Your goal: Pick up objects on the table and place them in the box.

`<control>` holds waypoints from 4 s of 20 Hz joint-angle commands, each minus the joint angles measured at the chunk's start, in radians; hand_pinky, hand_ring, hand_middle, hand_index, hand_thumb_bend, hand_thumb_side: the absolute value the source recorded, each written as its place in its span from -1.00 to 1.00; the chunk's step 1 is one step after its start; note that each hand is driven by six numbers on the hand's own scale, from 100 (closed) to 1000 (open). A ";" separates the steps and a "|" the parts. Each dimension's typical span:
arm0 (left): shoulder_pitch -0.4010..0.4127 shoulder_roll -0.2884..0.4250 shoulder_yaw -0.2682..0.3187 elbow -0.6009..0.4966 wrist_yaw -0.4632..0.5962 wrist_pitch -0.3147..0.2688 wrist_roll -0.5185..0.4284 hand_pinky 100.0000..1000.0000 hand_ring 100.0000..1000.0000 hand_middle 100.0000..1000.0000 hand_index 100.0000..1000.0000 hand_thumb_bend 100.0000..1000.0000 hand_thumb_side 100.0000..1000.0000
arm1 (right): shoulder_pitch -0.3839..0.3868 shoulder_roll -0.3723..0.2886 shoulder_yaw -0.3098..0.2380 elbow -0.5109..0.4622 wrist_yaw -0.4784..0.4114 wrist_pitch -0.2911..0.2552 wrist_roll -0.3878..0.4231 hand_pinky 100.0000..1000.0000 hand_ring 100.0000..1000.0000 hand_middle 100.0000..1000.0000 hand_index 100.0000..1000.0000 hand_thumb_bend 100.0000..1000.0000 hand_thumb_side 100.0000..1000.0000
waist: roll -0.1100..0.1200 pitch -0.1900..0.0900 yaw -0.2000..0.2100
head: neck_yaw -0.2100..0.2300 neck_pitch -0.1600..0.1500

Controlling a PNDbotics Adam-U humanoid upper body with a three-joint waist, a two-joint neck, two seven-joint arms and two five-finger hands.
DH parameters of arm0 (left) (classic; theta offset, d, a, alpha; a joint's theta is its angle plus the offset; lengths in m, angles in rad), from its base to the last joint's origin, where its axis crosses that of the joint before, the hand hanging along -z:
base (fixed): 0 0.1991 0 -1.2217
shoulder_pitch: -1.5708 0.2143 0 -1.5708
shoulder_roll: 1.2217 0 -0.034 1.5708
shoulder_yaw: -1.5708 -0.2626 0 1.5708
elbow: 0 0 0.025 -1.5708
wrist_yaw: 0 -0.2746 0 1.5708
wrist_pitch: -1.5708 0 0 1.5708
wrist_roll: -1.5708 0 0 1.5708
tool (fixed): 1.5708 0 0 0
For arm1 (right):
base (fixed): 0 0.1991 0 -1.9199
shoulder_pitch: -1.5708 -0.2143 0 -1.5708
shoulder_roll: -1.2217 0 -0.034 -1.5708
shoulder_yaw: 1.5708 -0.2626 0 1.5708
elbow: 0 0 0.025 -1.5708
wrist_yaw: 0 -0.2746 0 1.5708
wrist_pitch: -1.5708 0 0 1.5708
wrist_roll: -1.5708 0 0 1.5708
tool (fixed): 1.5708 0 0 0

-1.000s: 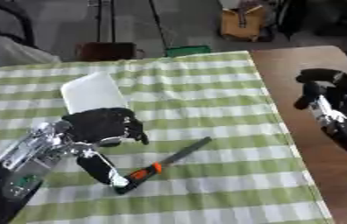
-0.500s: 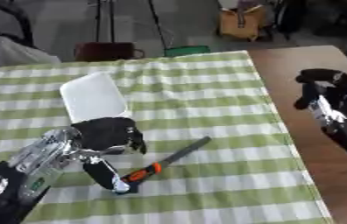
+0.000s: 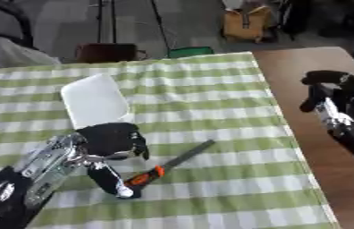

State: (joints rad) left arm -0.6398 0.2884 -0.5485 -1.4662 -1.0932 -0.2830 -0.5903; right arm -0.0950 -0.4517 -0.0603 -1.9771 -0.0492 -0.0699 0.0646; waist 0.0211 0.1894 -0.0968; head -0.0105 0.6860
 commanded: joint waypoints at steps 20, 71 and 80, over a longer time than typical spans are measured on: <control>-0.008 -0.006 -0.008 0.027 -0.020 -0.020 -0.015 0.92 0.47 0.07 0.45 -0.14 0.06 | -0.003 -0.013 -0.003 -0.023 0.000 -0.003 0.003 0.00 -0.06 0.34 0.51 -0.68 0.08 | -0.005 -0.016 -0.002 | 0.001 0.004; -0.128 0.171 0.343 0.194 0.087 0.302 0.167 0.63 0.06 -0.31 0.01 -1.00 -0.83 | 0.007 -0.013 -0.008 -0.023 0.003 -0.002 -0.003 0.00 -0.06 0.34 0.51 -0.69 0.08 | -0.009 -0.020 0.006 | -0.010 -0.001; -0.127 0.154 0.368 0.307 0.046 0.299 0.261 0.64 0.06 -0.32 0.01 -1.00 -0.84 | 0.007 -0.012 -0.008 -0.023 0.003 -0.003 -0.002 0.00 -0.06 0.34 0.51 -0.69 0.08 | -0.012 -0.017 0.004 | -0.009 0.000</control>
State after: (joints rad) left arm -0.7472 0.4291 -0.1984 -1.1558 -1.0403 0.0173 -0.3433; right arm -0.0819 -0.4514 -0.0612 -1.9771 -0.0492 -0.0707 0.0618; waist 0.0106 0.1862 -0.0923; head -0.0194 0.6861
